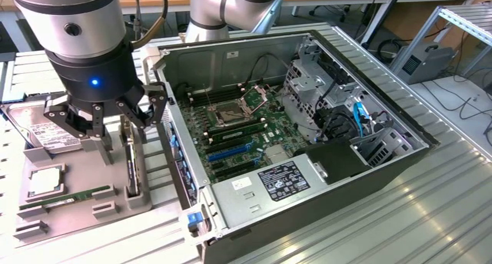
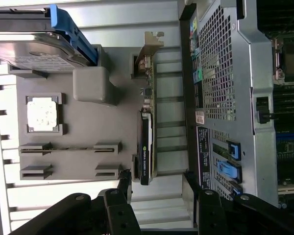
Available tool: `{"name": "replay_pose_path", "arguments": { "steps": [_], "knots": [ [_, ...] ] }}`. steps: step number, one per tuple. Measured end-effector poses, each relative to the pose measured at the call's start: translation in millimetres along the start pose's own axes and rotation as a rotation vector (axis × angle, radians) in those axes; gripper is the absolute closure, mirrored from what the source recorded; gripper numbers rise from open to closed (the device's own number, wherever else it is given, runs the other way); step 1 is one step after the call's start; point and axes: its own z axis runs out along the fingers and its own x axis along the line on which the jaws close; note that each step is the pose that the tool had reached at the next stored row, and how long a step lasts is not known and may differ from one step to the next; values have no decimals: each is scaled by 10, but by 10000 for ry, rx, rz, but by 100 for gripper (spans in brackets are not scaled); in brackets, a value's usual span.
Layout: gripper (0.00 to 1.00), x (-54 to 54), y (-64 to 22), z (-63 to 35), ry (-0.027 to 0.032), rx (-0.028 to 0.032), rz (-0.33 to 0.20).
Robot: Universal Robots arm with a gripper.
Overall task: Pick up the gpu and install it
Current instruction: 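Pick up the gpu and move the gpu toward the slot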
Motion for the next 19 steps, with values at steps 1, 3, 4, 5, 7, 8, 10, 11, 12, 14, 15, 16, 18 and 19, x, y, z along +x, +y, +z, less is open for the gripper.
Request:
{"name": "replay_pose_path", "arguments": {
  "steps": [1,3,4,5,7,8,10,11,12,14,15,16,18,19],
  "knots": [
    [46,0,0,2,0,0,0],
    [46,0,0,7,0,0,0],
    [46,0,0,8,0,0,0],
    [46,0,0,10,1,1,0],
    [46,0,0,14,0,0,0],
    [46,0,0,16,0,0,0],
    [46,1,0,20,0,0,0],
    [46,1,0,22,0,0,0],
    [46,1,0,25,0,0,0],
    [46,2,-1,47,0,0,0],
    [46,2,-1,64,0,0,0],
    [46,3,-1,75,0,0,0],
    [46,3,-2,104,0,0,0],
    [46,4,-2,121,0,0,0]
  ]
}}
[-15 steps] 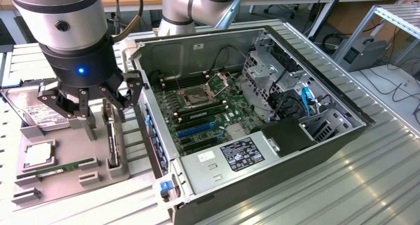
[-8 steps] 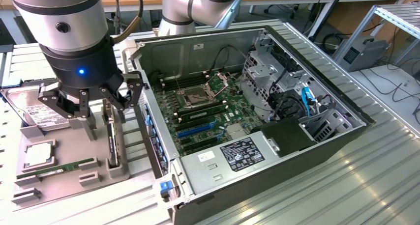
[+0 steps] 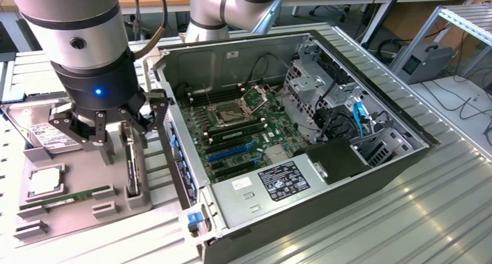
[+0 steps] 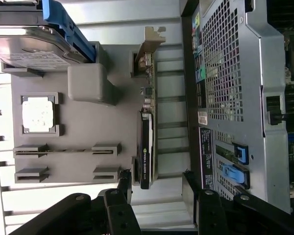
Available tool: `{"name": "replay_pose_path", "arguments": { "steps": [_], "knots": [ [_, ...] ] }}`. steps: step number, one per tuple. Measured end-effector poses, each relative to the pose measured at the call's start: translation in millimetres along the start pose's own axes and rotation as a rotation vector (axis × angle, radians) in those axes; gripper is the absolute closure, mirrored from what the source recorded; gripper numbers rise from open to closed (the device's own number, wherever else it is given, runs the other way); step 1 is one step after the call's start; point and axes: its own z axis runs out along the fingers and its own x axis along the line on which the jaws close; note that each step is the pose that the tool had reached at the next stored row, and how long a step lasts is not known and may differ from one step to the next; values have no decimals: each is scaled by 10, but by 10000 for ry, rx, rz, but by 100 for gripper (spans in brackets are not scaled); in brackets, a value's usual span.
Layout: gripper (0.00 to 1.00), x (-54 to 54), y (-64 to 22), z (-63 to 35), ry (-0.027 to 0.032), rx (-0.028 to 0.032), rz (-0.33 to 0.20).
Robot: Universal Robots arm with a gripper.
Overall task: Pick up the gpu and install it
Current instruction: 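Pick up the gpu and move the gpu toward the slot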
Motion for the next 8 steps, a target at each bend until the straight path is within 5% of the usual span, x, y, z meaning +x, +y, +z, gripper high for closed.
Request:
{"name": "replay_pose_path", "arguments": {
  "steps": [8],
  "knots": [
    [46,5,-1,48,0,0,0]
  ]
}}
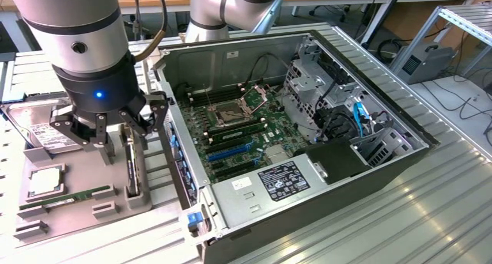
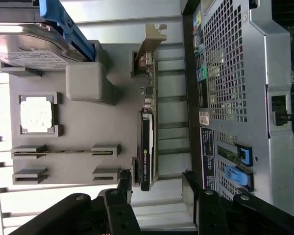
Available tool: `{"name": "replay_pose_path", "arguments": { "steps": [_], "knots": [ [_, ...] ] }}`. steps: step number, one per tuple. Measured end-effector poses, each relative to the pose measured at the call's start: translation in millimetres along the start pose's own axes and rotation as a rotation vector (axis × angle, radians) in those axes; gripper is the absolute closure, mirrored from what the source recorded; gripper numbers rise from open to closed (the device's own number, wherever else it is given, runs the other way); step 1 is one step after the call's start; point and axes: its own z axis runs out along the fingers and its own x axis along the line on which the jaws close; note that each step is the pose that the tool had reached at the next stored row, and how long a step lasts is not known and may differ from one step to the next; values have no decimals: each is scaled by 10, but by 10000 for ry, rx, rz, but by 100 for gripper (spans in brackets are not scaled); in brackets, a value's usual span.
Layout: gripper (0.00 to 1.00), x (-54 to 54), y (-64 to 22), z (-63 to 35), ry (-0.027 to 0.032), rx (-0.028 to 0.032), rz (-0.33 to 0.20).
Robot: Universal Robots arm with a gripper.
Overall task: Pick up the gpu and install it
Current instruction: 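Pick up the gpu and move the gpu toward the slot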
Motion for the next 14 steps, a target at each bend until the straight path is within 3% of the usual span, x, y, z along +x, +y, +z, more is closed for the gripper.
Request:
{"name": "replay_pose_path", "arguments": {
  "steps": [14],
  "knots": [
    [46,1,0,28,0,0,0]
  ]
}}
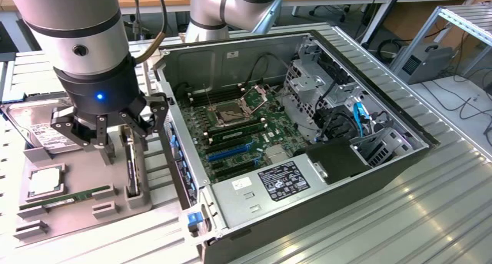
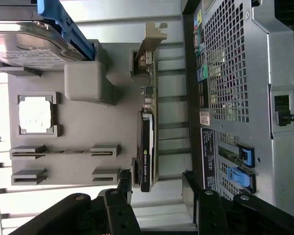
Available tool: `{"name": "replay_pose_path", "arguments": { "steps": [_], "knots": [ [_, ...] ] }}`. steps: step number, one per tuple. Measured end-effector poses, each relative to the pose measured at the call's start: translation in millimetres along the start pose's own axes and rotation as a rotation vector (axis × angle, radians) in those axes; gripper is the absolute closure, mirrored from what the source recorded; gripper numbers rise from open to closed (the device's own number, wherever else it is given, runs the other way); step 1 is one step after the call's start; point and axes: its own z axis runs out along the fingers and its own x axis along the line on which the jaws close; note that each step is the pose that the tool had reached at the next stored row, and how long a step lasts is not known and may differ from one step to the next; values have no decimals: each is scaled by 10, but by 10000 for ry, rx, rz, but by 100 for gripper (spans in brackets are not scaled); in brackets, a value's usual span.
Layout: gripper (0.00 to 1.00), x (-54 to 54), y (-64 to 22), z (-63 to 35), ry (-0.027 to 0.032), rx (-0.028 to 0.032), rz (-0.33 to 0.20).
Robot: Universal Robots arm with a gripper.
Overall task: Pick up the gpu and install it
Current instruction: 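Pick up the gpu and move the gpu toward the slot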
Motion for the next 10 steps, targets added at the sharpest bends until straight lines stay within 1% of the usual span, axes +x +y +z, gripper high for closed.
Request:
{"name": "replay_pose_path", "arguments": {
  "steps": [10],
  "knots": [
    [46,1,0,19,0,0,0]
  ]
}}
